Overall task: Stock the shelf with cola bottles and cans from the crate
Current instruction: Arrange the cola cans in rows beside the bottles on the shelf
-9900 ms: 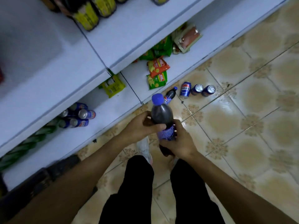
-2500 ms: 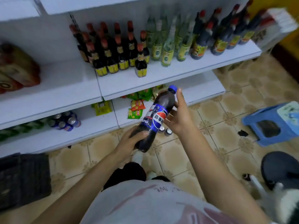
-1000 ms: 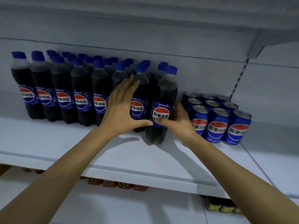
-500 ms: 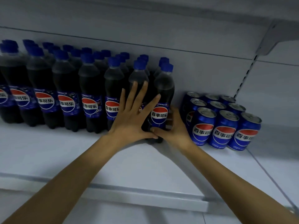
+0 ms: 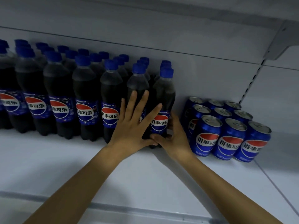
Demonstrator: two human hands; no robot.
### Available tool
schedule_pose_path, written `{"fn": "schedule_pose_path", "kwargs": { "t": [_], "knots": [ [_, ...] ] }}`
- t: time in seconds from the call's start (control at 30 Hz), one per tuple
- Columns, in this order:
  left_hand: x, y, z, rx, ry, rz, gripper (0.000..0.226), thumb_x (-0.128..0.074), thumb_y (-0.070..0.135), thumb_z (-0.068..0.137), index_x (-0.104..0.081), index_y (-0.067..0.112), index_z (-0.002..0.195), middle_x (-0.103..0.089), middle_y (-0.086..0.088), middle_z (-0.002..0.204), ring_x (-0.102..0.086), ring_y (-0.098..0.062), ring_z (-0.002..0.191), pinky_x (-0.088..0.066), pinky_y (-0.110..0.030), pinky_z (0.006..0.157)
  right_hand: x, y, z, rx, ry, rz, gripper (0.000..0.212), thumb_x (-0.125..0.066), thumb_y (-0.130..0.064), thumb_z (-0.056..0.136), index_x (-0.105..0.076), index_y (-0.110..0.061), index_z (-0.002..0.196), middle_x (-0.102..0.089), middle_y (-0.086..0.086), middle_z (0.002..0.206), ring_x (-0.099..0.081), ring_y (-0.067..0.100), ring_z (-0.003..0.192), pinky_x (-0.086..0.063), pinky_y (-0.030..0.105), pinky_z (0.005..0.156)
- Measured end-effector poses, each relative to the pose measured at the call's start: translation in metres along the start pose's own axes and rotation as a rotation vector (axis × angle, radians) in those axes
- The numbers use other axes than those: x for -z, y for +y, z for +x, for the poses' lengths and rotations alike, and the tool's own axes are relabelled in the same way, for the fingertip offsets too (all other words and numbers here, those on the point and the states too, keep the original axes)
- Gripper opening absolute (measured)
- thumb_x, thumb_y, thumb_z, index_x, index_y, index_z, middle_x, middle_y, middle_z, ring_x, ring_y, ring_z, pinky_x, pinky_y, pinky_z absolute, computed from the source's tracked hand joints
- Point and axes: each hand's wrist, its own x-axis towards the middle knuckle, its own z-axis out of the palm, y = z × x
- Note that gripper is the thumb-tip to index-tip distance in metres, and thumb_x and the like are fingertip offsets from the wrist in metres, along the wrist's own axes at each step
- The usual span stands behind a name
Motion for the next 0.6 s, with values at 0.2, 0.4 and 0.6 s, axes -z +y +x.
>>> {"fn": "schedule_pose_path", "kwargs": {
  "t": [0.2, 0.4, 0.6],
  "knots": [
    [0.002, 0.003, 0.000, 0.021, -0.024, -0.004, 0.114, -0.065, 0.065, 0.066, 0.000, 0.030, 0.152, 0.020, -0.006, 0.158, 0.019, -0.033, 0.144, 0.007, -0.054, 0.116, 0.000, -0.004, -0.001, -0.008, -0.006, -0.022, 0.081, -0.078, -0.003, 0.073, -0.033, -0.048, 0.123, -0.045, -0.035, 0.120, -0.047, -0.021, 0.108, -0.047, 0.010, 0.090],
    [0.027, 0.015, -0.004, 0.089, -0.077, -0.060, 0.107, -0.074, 0.055, 0.065, -0.018, 0.020, 0.150, -0.008, -0.016, 0.158, 0.005, -0.035, 0.146, -0.002, -0.055, 0.117, 0.013, -0.035, -0.017, 0.007, 0.003, -0.023, 0.079, -0.079, -0.009, 0.074, -0.027, -0.042, 0.123, -0.038, -0.037, 0.109, -0.043, -0.031, 0.097, -0.040, -0.001, 0.085],
    [0.061, 0.091, -0.014, 0.214, -0.048, -0.288, 0.086, -0.057, 0.044, 0.084, -0.013, 0.012, 0.151, -0.005, -0.008, 0.160, 0.002, -0.025, 0.148, -0.007, -0.047, 0.119, 0.056, -0.054, -0.096, -0.035, 0.020, 0.073, 0.068, -0.065, -0.036, 0.087, -0.033, -0.022, 0.145, -0.040, -0.010, 0.147, -0.040, 0.000, 0.132, -0.035, 0.020, 0.109]
  ]
}}
